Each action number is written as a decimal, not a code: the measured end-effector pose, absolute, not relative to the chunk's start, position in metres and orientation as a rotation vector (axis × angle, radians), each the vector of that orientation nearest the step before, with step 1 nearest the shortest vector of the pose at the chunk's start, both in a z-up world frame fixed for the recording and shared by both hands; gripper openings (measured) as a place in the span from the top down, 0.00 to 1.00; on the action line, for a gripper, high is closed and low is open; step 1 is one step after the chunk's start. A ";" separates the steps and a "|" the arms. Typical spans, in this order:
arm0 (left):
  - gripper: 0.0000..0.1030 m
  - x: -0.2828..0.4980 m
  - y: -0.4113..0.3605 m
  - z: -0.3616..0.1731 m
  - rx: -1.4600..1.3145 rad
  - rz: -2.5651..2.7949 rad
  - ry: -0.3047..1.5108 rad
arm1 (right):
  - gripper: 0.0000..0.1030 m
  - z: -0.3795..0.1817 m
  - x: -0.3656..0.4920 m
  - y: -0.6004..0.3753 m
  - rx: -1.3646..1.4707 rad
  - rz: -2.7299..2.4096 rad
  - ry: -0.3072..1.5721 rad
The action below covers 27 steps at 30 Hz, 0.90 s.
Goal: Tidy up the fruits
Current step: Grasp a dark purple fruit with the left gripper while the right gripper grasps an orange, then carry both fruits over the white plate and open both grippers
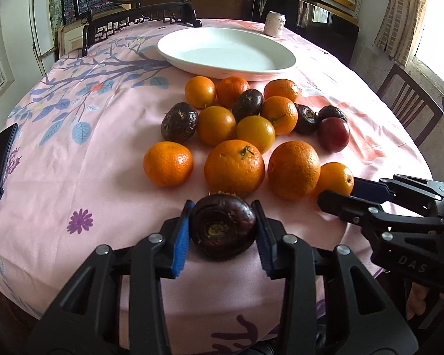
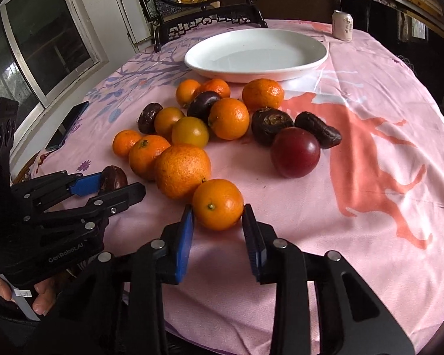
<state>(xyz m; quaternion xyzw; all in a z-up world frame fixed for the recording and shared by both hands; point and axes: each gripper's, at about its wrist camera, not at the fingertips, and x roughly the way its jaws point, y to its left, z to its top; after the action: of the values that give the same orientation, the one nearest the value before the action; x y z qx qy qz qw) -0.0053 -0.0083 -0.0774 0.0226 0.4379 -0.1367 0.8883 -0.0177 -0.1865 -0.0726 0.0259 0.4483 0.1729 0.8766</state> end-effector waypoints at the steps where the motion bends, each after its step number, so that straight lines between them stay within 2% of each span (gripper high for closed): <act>1: 0.62 -0.006 -0.007 -0.075 0.047 -0.281 0.904 | 0.67 -0.069 -0.021 -0.186 0.042 0.352 0.920; 9: 0.62 0.013 0.000 -0.026 0.032 -0.285 0.864 | 0.67 -0.038 -0.011 -0.204 0.020 0.330 0.899; 13: 0.62 0.081 -0.008 0.015 0.035 -0.268 0.840 | 0.67 0.000 0.047 -0.206 -0.020 0.343 0.857; 16: 0.62 0.167 -0.020 0.030 -0.020 -0.275 0.897 | 0.67 0.019 0.115 -0.197 -0.066 0.374 0.831; 22: 0.62 0.321 -0.043 -0.008 -0.060 -0.152 1.057 | 0.68 -0.005 0.242 -0.185 -0.095 0.347 0.936; 27: 0.61 0.358 -0.054 -0.039 -0.083 -0.186 1.118 | 0.68 -0.029 0.298 -0.189 -0.070 0.339 1.007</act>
<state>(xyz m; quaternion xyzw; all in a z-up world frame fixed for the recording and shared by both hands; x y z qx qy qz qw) 0.3580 -0.0535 -0.0394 -0.0391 0.5293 -0.0879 0.8430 0.2980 -0.1885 -0.0293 -0.0333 0.4799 0.1618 0.8616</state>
